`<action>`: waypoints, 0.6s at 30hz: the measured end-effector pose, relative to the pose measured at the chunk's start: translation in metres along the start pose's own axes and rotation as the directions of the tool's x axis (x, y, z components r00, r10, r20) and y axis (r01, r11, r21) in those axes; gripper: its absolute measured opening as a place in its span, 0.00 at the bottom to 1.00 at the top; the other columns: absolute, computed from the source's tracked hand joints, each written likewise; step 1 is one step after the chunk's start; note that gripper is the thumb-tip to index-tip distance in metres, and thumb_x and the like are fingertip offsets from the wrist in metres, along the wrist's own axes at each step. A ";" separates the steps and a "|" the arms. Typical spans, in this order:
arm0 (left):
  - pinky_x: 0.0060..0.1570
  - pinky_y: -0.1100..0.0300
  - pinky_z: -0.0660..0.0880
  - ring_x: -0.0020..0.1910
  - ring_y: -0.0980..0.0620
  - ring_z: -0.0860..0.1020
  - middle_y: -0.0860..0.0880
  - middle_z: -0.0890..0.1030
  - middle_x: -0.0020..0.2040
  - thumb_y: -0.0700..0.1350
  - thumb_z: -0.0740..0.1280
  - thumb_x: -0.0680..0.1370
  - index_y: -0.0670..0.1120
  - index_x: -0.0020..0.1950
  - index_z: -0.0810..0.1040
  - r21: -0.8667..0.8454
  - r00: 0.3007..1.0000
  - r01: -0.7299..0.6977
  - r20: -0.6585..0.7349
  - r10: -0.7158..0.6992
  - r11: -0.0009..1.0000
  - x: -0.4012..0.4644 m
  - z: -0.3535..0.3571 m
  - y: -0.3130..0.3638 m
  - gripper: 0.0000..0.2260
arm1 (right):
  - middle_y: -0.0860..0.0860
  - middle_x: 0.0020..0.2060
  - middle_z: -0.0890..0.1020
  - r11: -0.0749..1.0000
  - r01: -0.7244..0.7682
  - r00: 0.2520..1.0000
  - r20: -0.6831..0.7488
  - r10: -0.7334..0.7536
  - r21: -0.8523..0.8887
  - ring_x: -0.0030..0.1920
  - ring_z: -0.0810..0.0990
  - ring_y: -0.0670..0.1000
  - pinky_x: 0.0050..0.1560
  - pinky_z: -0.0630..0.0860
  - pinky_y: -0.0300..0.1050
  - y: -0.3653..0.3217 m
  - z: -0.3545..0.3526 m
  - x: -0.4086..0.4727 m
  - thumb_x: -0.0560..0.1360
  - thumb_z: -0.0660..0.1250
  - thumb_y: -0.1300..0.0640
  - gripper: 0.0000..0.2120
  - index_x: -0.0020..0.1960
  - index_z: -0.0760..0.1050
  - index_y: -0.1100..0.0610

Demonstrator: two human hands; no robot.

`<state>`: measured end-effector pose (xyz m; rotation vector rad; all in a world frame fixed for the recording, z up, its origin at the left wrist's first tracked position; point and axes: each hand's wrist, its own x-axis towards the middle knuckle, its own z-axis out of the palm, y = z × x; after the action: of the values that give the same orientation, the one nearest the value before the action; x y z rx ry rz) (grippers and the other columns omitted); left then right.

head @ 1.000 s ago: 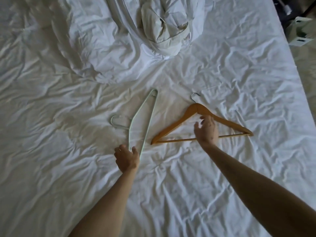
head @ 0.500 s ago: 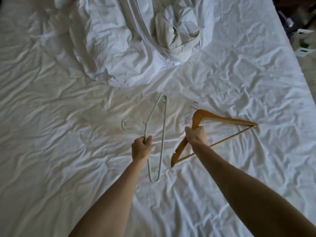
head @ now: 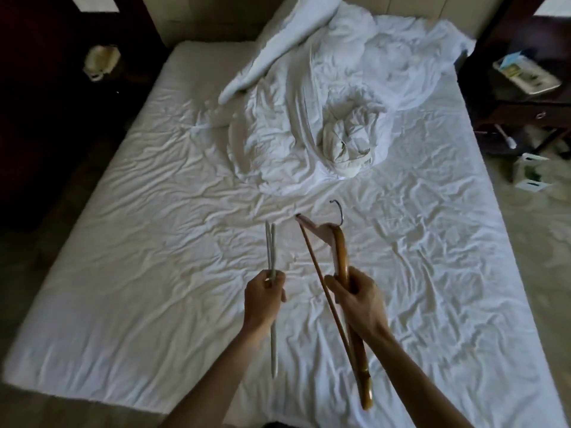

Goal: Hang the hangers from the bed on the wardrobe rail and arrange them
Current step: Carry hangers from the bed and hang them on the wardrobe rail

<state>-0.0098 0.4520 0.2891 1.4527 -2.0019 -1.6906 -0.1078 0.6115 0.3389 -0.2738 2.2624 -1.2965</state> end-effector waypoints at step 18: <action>0.31 0.66 0.71 0.25 0.59 0.75 0.50 0.79 0.29 0.42 0.66 0.81 0.42 0.49 0.82 -0.482 0.675 -0.141 -0.685 -0.272 0.865 -0.262 -0.267 -0.088 0.06 | 0.57 0.30 0.80 0.819 0.566 0.507 0.747 -0.430 0.087 0.27 0.77 0.53 0.27 0.72 0.39 -0.146 0.219 -0.226 0.75 0.71 0.55 0.09 0.39 0.77 0.57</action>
<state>0.3470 0.4696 0.4292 1.6346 -0.9789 -1.1817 0.1874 0.4651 0.4481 -1.3643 1.5791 -0.9449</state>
